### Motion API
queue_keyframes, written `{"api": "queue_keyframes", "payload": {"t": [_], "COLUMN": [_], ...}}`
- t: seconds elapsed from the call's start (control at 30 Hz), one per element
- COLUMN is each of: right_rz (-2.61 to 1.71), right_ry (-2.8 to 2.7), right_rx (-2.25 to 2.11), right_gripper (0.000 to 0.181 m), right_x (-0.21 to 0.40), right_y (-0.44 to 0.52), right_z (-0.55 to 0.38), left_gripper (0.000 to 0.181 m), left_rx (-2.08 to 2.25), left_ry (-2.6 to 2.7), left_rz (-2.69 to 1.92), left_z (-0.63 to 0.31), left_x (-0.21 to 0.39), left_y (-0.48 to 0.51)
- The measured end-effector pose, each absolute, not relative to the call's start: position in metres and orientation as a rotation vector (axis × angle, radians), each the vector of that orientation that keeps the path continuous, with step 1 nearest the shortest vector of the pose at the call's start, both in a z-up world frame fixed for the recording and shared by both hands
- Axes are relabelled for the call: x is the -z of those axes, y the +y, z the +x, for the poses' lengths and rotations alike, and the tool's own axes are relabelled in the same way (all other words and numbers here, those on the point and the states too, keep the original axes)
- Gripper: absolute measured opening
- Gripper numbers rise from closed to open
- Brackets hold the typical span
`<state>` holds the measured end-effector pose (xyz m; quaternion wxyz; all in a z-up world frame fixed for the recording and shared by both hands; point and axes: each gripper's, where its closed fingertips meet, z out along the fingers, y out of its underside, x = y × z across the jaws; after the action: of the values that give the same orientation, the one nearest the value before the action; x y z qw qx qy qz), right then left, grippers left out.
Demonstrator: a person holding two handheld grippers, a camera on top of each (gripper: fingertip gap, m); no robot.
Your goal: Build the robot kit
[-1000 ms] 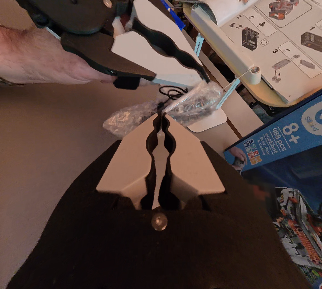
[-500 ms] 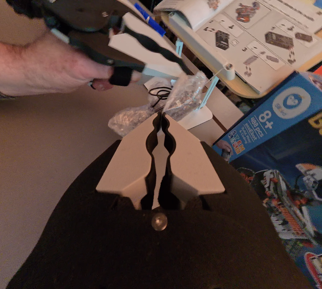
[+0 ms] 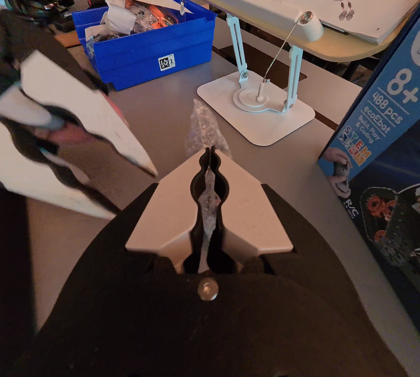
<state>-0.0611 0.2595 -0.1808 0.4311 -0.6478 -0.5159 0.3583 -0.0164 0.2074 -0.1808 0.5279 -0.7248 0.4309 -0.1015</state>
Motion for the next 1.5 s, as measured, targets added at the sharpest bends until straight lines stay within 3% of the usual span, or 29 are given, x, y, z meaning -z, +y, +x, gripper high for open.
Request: {"api": "queue_keyframes", "payload": {"t": [0.13,0.23,0.33,0.43,0.53,0.6,0.7,0.77,0.8,1.07,1.5], "right_rz": [-1.662,-1.672,-1.648,-1.593,-1.599,-1.612,-1.679,-1.671,-1.684,-1.668,-1.619], "right_ry": [-1.253,-1.262,-1.286,-1.379,-1.489,-1.533,-1.650,-1.697,-1.689,-1.617,-1.561], "right_rx": [-0.981,-1.006,-0.952,-0.860,-0.803,-0.869,-0.947,-0.908,-0.865,-0.622,-0.630], "right_gripper": [0.000,0.000,0.000,0.002,0.030,0.037,0.034,0.003,0.000,0.000,0.000], "right_x": [0.180,0.181,0.182,0.186,0.196,0.198,0.220,0.227,0.230,0.248,0.247], "right_y": [0.255,0.250,0.253,0.254,0.254,0.249,0.237,0.234,0.237,0.260,0.267], "right_z": [-0.064,-0.067,-0.066,-0.064,-0.062,-0.061,-0.061,-0.062,-0.063,-0.072,-0.082], "left_gripper": [0.064,0.026,0.006,0.003,0.001,0.000,0.000,0.000,0.000,0.000,0.000], "left_rx": [0.056,0.014,-0.021,0.021,0.017,0.030,0.073,0.067,0.076,0.076,-0.002], "left_ry": [0.933,0.927,0.963,1.020,1.154,1.200,1.273,1.279,1.276,1.340,1.336], "left_rz": [-1.839,-1.832,-1.783,-1.779,-1.778,-1.754,-1.743,-1.752,-1.761,-1.772,-1.742], "left_z": [-0.026,-0.027,-0.024,-0.020,-0.014,-0.009,-0.004,-0.005,-0.005,0.007,0.013], "left_x": [0.209,0.220,0.214,0.217,0.231,0.233,0.240,0.245,0.246,0.260,0.266], "left_y": [0.234,0.243,0.241,0.235,0.223,0.218,0.208,0.208,0.207,0.195,0.197]}}
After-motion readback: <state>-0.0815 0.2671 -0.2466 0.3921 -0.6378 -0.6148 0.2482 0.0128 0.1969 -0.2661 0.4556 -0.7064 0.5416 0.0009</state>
